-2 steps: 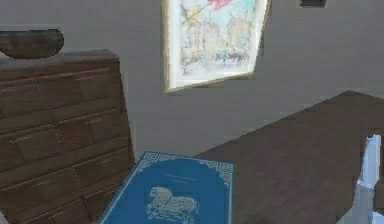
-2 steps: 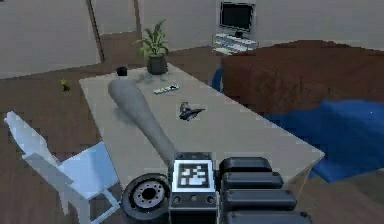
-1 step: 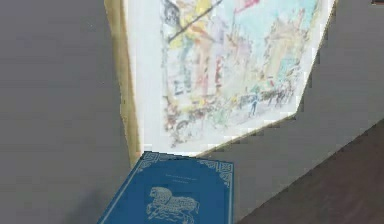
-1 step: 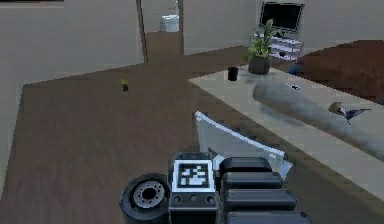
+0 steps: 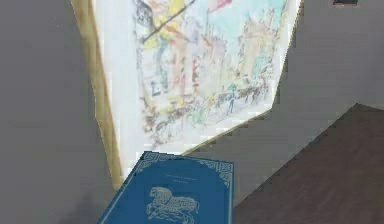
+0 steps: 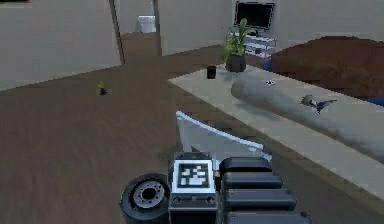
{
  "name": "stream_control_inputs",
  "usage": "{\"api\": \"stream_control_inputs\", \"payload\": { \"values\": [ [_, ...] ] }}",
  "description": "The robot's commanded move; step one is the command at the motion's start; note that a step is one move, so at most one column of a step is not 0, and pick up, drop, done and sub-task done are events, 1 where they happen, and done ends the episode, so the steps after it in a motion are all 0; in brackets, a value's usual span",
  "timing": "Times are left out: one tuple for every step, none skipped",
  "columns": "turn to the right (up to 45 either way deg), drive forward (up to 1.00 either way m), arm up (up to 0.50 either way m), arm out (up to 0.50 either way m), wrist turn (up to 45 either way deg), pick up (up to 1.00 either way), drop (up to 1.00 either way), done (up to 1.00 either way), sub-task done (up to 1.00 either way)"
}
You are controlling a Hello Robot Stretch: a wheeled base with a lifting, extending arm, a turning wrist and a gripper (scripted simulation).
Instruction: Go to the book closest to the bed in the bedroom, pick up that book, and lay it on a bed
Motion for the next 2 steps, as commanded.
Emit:
{"api": "stream_control_inputs", "payload": {
  "values": [
    [0.0, 0.10, 0.00, 0.00, 0.0, 0.00, 0.00, 0.00, 0.00],
    [45.0, 0.00, 0.00, 0.00, 0.0, 0.00, 0.00, 0.00, 0.00]
  ]
}}
